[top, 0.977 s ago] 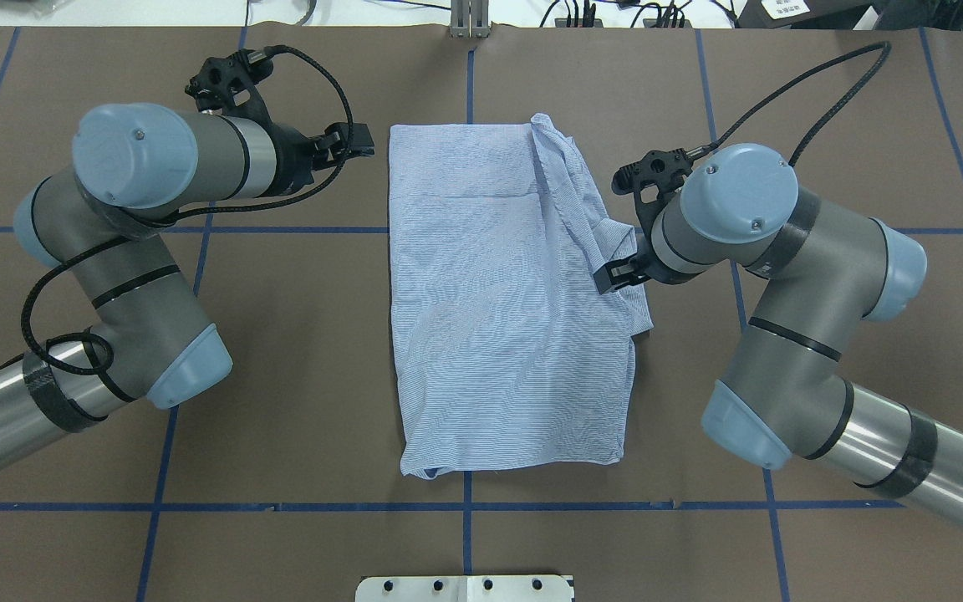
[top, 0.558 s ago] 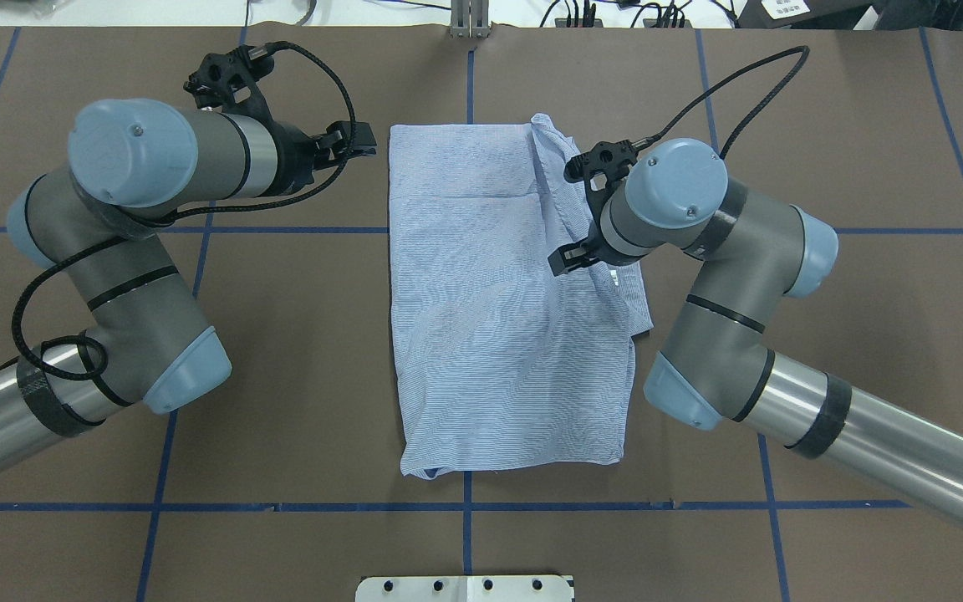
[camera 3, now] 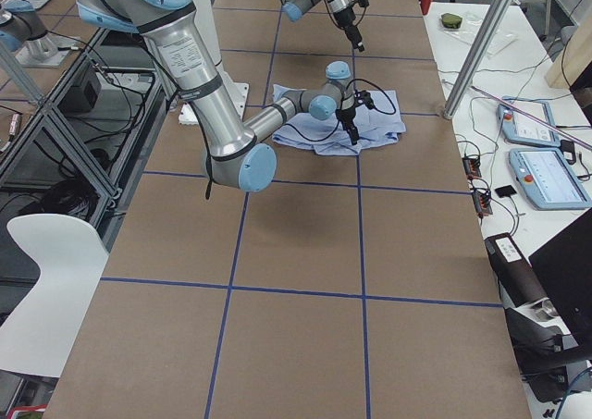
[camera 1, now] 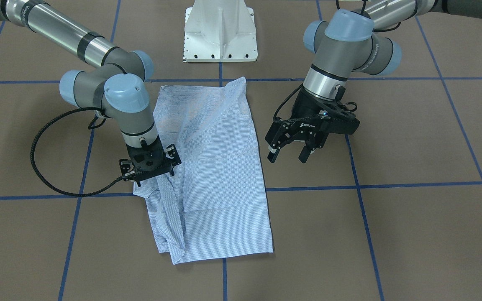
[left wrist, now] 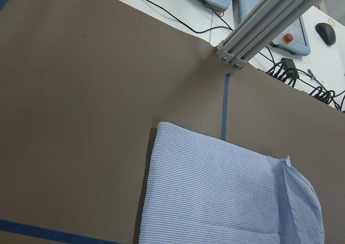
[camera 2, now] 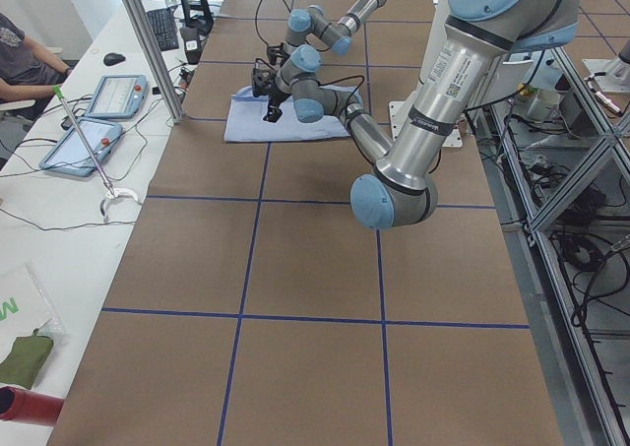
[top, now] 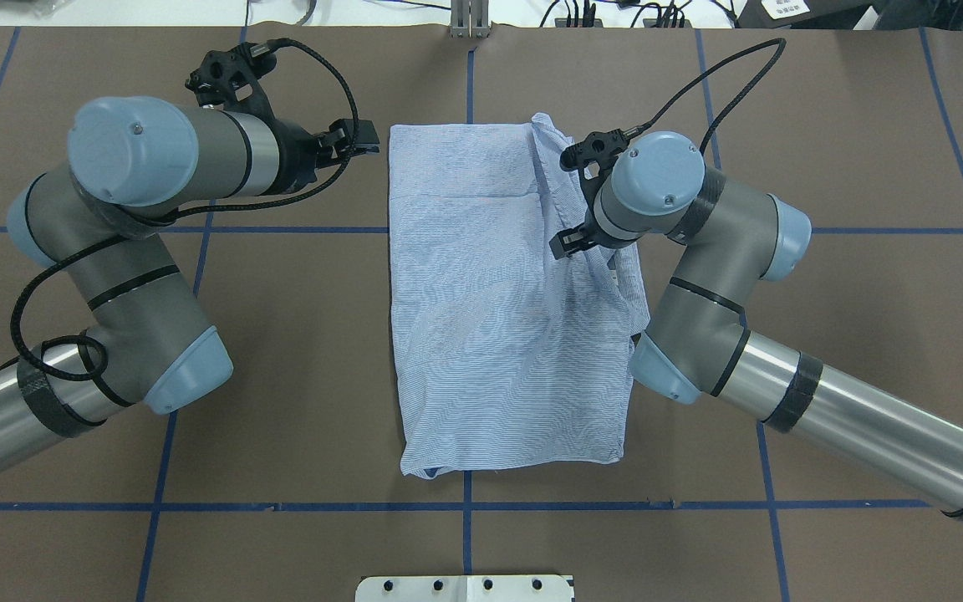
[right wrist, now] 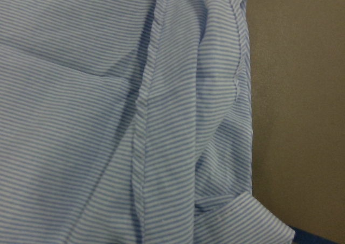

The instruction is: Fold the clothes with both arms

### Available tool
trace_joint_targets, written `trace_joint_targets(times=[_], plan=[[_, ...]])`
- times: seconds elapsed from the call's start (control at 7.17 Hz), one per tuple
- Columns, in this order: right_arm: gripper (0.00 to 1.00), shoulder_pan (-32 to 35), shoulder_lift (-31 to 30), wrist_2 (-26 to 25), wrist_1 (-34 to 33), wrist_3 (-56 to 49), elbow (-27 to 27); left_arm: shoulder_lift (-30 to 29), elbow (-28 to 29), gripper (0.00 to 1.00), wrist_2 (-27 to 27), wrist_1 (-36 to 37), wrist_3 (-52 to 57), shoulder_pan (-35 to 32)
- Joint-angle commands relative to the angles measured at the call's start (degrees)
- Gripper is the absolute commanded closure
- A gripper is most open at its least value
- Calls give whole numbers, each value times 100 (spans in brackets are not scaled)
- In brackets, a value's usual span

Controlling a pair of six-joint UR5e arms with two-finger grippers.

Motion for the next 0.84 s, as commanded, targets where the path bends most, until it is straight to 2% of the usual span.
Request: trace_joint_targets(times=[0.0, 0.7], plan=[[0, 77, 46, -30, 15, -129, -170, -17, -1, 0, 0, -4, 2, 0], [0, 525, -33, 5, 15, -726, -346, -70, 8, 0, -9, 5, -7, 18]])
